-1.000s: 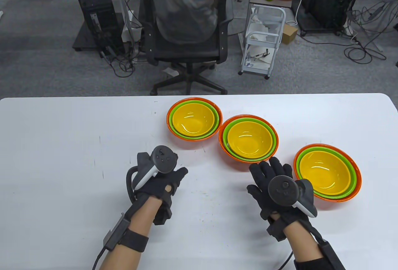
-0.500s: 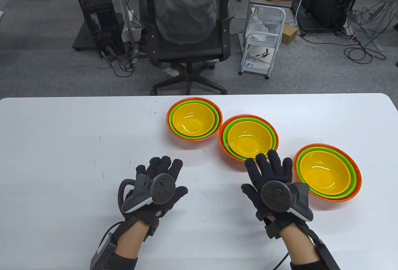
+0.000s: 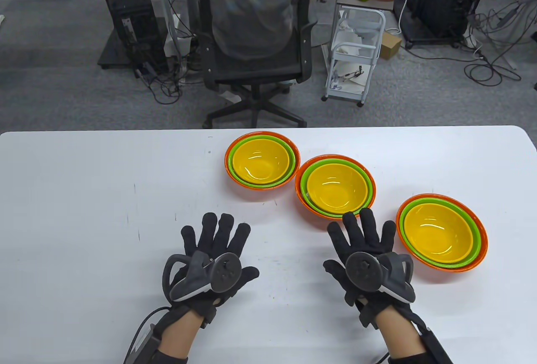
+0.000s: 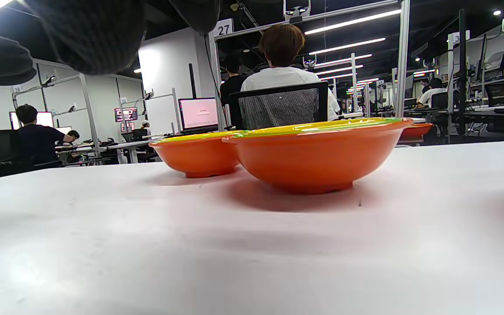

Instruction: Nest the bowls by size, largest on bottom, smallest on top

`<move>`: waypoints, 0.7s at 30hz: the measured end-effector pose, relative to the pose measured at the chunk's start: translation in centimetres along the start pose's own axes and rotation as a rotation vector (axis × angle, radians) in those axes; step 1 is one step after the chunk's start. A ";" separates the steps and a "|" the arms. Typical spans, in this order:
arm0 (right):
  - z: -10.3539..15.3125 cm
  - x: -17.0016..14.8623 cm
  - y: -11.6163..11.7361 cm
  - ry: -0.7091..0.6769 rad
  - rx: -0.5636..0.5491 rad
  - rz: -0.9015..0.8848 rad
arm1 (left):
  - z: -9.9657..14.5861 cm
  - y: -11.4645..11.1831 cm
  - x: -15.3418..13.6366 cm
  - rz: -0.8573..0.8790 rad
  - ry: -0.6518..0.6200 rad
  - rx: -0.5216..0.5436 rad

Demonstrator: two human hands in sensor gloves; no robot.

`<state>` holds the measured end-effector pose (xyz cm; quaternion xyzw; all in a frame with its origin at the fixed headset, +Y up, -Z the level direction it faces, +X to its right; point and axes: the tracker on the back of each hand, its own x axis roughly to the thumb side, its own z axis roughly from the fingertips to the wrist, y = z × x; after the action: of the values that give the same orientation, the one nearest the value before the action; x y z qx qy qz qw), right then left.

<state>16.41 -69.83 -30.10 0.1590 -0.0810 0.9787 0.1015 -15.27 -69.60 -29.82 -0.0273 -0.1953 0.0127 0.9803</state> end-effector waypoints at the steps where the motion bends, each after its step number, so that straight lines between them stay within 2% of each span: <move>1: 0.0 0.0 0.2 -0.001 0.004 0.001 | 0.0 -0.3 -0.1 -0.008 -0.001 -0.018; 4: 0.1 -0.1 0.6 0.003 0.019 0.010 | -0.1 -0.7 -0.3 -0.020 0.002 -0.044; 21: 0.2 0.3 0.8 -0.003 0.040 0.013 | 0.3 -0.8 -0.7 -0.004 0.005 -0.041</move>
<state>16.05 -70.56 -29.89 0.1620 -0.0627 0.9805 0.0917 -16.05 -70.41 -29.82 -0.0472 -0.1931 0.0068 0.9800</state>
